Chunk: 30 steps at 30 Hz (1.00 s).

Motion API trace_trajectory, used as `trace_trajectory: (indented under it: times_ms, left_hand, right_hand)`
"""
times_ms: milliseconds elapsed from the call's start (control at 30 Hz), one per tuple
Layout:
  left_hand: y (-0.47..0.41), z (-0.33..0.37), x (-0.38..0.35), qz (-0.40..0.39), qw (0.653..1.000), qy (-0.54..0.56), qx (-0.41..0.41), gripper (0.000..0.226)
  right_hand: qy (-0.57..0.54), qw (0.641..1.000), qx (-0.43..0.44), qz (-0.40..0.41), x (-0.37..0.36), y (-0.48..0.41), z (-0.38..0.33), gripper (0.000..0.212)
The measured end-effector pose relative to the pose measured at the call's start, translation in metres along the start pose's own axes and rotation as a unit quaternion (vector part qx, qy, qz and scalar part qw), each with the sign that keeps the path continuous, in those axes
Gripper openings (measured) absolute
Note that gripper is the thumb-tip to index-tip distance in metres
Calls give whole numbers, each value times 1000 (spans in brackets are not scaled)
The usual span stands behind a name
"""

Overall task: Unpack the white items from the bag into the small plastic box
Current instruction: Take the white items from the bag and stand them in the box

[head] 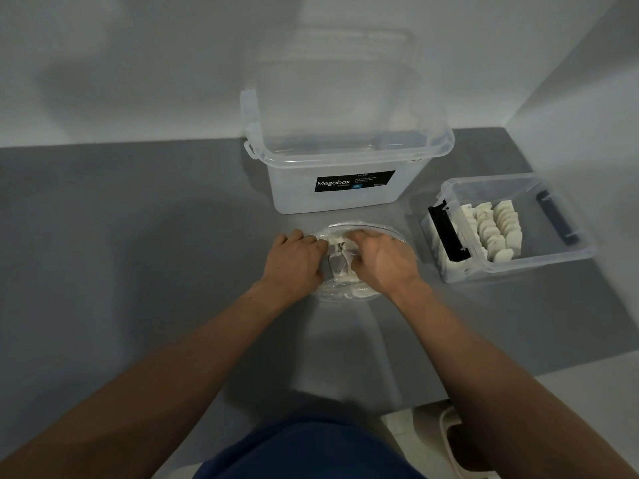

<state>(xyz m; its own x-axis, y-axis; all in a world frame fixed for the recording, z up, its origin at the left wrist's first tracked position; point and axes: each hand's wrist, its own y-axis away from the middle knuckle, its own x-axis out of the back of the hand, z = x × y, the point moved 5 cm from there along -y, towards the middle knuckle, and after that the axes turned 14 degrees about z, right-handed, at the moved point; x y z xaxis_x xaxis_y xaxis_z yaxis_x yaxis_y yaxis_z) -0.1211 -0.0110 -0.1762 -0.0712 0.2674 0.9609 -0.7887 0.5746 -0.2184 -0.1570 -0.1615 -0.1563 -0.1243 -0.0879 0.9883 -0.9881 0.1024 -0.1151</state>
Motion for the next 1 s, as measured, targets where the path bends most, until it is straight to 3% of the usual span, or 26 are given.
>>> trace_trajectory:
  times_ms: [400,567,700,767,833,900,933,1000]
  left_hand:
    - [2,-3,3,0,1000,31,0,27]
    - [1,-10,13,-8,985,157,71,40]
    - [8,-9,36,-9,937,314,150,33]
    - [17,-11,47,-20,872,424,244,23]
    - [28,-7,51,-88,733,572,358,20]
    - [36,5,53,-180,602,663,406,28]
    - [39,9,53,-207,564,689,406,34]
    - [38,15,54,-216,524,726,390,41]
  right_hand:
    - [67,997,31,-6,0,-20,-18,24]
    - [40,994,84,58,14,0,-22,28]
    - [-43,981,125,140,30,24,-20,20]
    - [-90,967,139,193,41,37,-16,20]
    - [-117,947,165,250,52,49,-15,24]
    - [-135,926,205,287,61,57,-18,26]
    - [-141,917,229,296,64,60,-21,26]
    - [-142,903,271,303,68,65,-26,25]
